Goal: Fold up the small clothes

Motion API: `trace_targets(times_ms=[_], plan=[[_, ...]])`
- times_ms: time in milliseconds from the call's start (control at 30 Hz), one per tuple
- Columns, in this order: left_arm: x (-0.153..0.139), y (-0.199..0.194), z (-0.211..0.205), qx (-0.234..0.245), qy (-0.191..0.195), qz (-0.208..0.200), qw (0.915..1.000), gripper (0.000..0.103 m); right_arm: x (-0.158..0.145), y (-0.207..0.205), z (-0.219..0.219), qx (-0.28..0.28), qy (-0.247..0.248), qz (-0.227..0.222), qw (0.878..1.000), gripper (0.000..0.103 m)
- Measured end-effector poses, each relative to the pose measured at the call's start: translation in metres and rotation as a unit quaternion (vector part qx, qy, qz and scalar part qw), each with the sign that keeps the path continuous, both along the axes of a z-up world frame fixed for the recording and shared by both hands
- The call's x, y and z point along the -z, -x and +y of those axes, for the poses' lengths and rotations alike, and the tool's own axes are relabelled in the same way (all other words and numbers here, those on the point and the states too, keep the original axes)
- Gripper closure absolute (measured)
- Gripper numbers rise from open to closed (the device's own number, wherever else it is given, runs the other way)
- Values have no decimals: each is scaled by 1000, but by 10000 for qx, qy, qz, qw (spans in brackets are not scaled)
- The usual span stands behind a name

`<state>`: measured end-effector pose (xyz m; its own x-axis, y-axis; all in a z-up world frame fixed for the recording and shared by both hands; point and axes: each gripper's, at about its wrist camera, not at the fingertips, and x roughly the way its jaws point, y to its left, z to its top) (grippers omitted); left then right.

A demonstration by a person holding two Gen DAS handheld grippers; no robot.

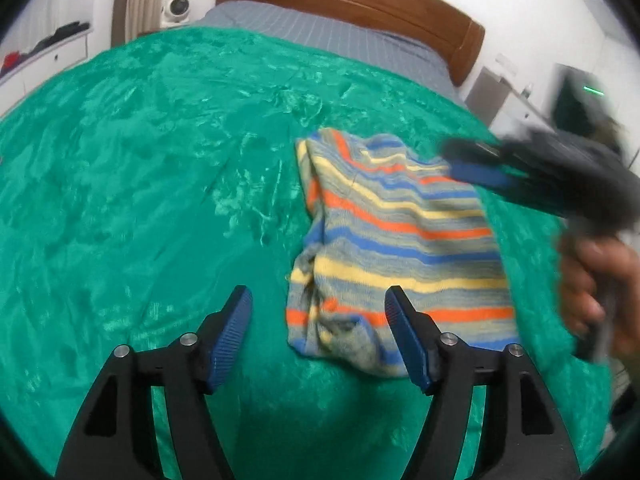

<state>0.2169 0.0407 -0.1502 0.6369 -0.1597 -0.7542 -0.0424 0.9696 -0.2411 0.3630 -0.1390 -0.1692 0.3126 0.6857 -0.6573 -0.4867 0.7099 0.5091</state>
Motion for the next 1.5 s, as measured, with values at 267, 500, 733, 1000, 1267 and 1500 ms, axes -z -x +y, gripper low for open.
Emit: trace_targets(times_ms=[267, 500, 733, 1000, 1267, 1500], plan=[[23, -10, -2, -215, -812, 463, 9954, 25, 34, 80, -21, -341, 891, -176, 9953, 60], [22, -4, -7, -158, -1064, 468, 9931, 24, 60, 93, -32, 27, 862, -59, 9963, 60], [22, -1, -1, -99, -1146, 537, 9919, 18, 61, 103, -35, 153, 816, -94, 9965, 53], [-4, -9, 52, 131, -548, 363, 9978, 12, 30, 107, -75, 657, 766, -109, 9948, 22], [32, -106, 26, 1103, 406, 1043, 9876, 10, 62, -3, -83, 1466, -646, 982, 9822, 21], [30, -131, -12, 1449, 569, 1051, 9822, 85, 72, -24, -13, 1061, 156, 672, 9920, 74]])
